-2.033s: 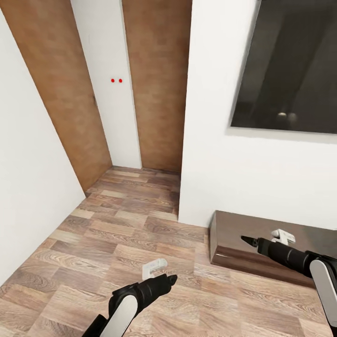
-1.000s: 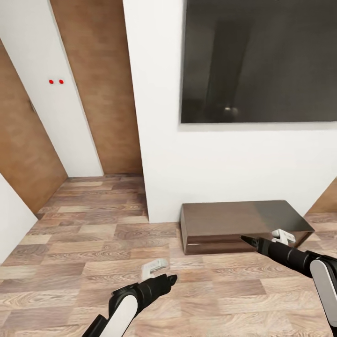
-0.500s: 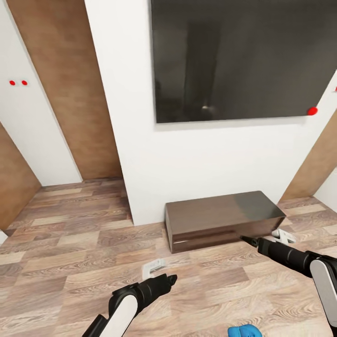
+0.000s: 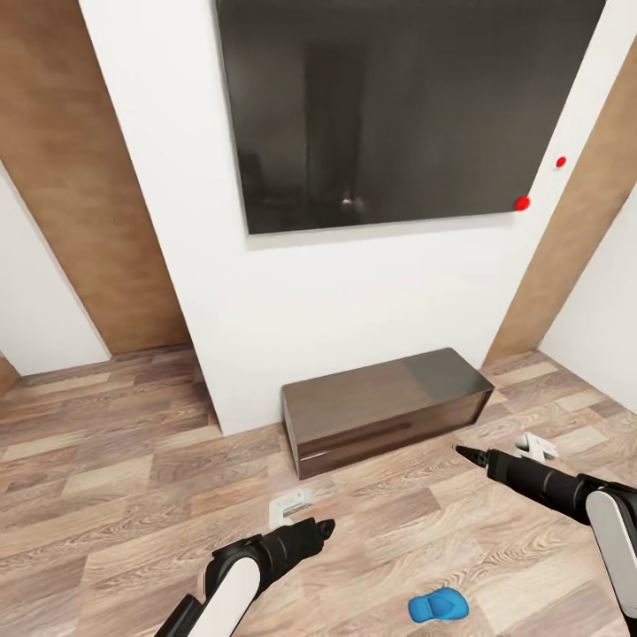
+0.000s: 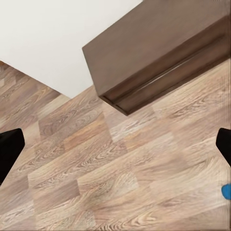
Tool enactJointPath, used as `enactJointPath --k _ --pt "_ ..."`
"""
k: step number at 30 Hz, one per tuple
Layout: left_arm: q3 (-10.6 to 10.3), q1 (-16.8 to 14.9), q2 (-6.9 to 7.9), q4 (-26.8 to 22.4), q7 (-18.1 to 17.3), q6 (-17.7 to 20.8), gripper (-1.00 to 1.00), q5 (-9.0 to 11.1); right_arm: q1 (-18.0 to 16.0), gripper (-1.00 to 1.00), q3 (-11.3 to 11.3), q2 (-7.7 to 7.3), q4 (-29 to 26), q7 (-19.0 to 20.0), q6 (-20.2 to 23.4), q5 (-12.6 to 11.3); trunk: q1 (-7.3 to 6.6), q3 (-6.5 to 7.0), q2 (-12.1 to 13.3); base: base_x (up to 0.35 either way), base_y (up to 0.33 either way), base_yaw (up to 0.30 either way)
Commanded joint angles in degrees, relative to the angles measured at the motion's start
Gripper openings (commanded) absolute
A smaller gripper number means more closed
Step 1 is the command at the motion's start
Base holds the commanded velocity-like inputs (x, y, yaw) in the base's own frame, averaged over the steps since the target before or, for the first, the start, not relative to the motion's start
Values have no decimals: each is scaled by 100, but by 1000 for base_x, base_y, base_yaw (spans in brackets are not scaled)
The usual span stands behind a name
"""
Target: In the bedroom, move the book from the bed onto either nightstand, and place the two sandals side by side next to the bed.
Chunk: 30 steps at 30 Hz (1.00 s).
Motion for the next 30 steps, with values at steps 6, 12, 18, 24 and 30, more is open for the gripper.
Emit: enactJointPath --k 6,12,18,24,30 --pt "0 -7 -9 -4 59 1 100 64 -7 100 -7 0 -2 59 25 53 3 -12 -12 0 0 -286" --pt "0 -9 -32 5 59 3 100 51 -7 100 -7 0 -2 59 25 54 3 -12 -12 0 0 -286" --pt "11 -19 -47 13 59 -1 100 15 -7 100 -7 0 -2 59 25 53 3 -12 -12 0 0 -286" --pt "43 -28 -57 115 54 -38 100 30 -7 100 -12 -15 -2 59 25 52 3 -12 -12 0 0 -286" --pt "49 -32 -71 187 48 -106 100 48 -7 100 -11 -25 -2 57 25 52 3 -12 -12 0 0 -286"
